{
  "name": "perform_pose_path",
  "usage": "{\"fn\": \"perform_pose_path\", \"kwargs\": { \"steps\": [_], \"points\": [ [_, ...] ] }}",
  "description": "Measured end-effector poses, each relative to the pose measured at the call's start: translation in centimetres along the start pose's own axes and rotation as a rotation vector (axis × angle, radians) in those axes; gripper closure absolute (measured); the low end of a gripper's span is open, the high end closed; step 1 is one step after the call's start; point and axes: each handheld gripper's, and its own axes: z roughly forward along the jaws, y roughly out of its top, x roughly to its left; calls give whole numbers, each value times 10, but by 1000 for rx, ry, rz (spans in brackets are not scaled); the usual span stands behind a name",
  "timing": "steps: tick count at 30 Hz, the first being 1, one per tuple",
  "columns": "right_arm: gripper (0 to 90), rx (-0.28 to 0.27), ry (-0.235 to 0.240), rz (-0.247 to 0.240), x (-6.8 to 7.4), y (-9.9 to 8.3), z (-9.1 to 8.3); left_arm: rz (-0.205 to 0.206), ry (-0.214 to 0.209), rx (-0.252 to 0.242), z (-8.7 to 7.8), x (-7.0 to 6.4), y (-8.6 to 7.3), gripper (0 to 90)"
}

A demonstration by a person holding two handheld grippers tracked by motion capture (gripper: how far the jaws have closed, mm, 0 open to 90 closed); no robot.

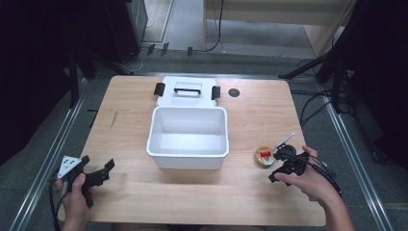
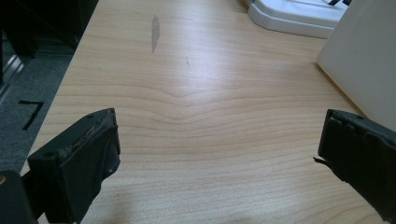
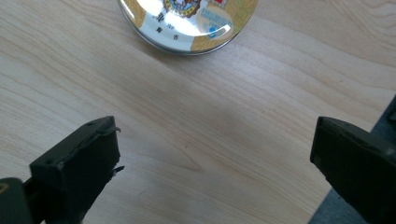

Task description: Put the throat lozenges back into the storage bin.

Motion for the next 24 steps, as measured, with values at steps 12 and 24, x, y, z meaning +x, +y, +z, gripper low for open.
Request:
{"fn": "perform_pose_path", "kwargs": {
  "steps": [12, 24],
  "points": [
    [22, 66, 23, 31, -2, 33, 2, -9, -2, 4, 0, 1, 0, 0],
    [58, 70, 76, 86, -1, 53, 11, -10, 1, 10, 0, 1, 1, 0]
  ]
}}
